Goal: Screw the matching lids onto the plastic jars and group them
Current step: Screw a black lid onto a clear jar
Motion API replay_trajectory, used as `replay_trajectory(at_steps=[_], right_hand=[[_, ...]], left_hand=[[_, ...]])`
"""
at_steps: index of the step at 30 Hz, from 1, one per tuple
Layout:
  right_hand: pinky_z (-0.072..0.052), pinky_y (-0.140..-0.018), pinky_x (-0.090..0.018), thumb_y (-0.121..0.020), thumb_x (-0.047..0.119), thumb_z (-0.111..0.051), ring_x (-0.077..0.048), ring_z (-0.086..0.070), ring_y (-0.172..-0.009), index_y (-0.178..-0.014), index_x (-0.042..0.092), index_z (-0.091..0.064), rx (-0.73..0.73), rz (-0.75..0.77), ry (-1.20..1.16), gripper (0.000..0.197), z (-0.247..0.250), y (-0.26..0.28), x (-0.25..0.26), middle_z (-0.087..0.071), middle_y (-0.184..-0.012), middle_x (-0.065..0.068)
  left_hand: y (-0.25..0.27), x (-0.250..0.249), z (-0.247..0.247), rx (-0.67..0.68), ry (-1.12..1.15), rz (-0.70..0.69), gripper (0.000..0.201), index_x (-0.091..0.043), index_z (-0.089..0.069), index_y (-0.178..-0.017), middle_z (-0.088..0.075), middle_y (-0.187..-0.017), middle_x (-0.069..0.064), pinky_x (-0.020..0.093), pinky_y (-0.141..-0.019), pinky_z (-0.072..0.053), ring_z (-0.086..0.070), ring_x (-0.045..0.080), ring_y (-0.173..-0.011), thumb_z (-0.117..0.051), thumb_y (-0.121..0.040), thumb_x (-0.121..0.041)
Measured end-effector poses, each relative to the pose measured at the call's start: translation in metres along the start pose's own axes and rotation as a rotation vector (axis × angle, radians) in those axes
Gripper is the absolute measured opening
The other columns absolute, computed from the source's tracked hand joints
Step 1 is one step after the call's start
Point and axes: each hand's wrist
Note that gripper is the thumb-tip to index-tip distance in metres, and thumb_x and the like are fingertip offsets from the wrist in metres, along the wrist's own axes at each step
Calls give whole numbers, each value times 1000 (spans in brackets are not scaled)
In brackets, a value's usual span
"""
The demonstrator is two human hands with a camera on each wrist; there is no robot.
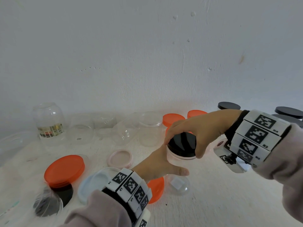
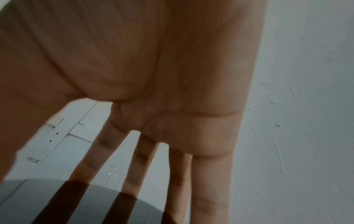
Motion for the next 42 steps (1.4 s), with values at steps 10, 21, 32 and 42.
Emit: replay_trajectory(at_steps=[10,21,32,42], right_hand=[[-39,-106,-35,-68,31,-84,1,-39,-122,-129,54,-47,-71,0,32,76,-1,-2,-3,-42,-131,26],[-39,-87,-18,-64,44,-84,11,-45,-106,-126,56,-51,-192,32,17,71,-7,-5,-10,-49,-115,34],[-40,-86,-23,-71,61,-70,-6,-40,-112,-136,56,-34,-187,-101,91,74,-18,-8,-14,-41,-116,21],[-35,-70,-14,-64,69,-68,9,-46,-93,-130,47,-50,-369,2,116,72,-22,-10,-14,-47,-94,35]], left_hand=[[1,2,-2,-40,-15,34,75,-52,-36,-123,-52,-123,-30,1,-81,-36,-44,-20,-111,-83,-71,-25],[1,5,-3,-93,-45,45,88,-40,-36,-138,-53,-131,-23,22,-102,-36,-45,-4,-123,-86,-66,-33],[-2,4,-1,-78,-100,35,85,-42,-33,-135,-50,-128,-24,10,-89,-36,-45,-8,-117,-84,-68,-32],[0,5,-4,-133,-115,31,87,-36,-36,-137,-54,-126,-23,9,-84,-38,-47,-13,-110,-85,-66,-36]])
Point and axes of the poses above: each hand's wrist, its own y-axis away from the middle knuckle, its own z-axis out of the back of the hand, x = y × z
